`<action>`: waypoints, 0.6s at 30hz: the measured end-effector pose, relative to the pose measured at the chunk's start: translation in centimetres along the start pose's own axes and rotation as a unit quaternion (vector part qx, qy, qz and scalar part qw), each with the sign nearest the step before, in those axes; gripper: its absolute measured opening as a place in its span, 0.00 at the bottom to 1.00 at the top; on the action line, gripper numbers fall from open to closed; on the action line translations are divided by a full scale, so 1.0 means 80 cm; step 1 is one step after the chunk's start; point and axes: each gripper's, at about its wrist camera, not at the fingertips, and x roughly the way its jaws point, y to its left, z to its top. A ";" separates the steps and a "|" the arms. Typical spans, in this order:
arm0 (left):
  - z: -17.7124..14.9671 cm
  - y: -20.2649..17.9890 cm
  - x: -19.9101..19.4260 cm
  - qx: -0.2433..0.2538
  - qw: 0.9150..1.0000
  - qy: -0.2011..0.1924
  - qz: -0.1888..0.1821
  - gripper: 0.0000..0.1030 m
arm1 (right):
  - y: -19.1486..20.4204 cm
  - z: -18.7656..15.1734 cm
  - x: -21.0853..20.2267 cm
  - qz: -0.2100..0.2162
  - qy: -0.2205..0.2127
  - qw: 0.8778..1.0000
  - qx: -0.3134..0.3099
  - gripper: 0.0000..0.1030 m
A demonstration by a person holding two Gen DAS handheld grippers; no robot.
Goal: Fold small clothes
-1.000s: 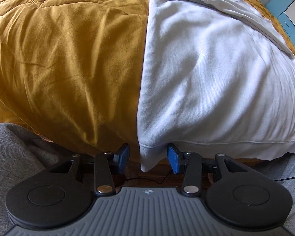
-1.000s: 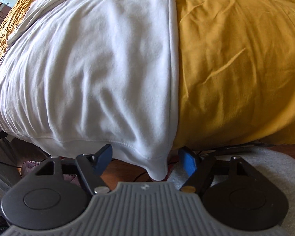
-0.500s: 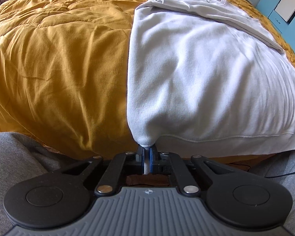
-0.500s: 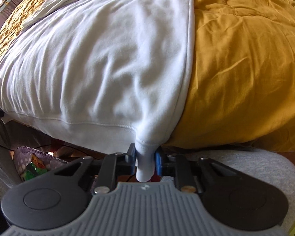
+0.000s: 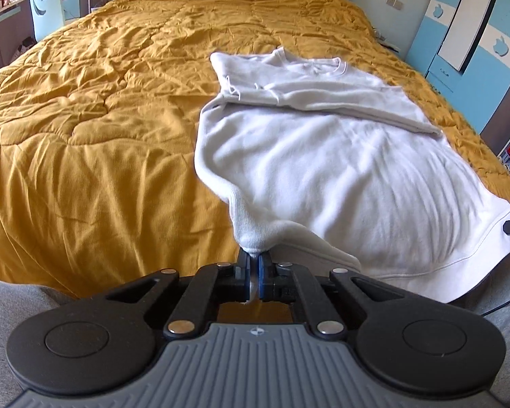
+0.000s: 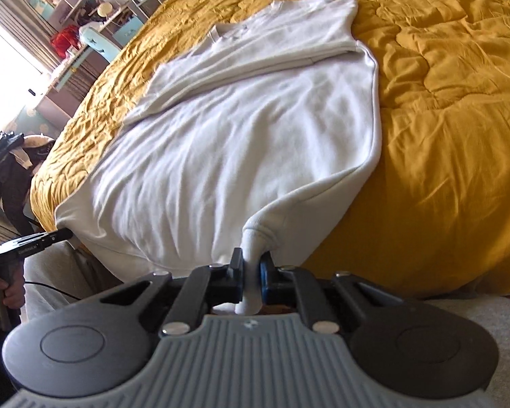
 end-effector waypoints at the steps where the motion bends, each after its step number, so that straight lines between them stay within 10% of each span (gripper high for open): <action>1: 0.002 -0.003 -0.005 0.000 1.000 -0.013 -0.001 0.04 | 0.003 0.004 -0.006 0.009 -0.013 1.000 0.001 0.03; 18: 0.059 -0.002 -0.066 -0.069 0.970 -0.230 -0.045 0.03 | 0.029 0.030 -0.080 0.146 -0.298 0.943 0.015 0.03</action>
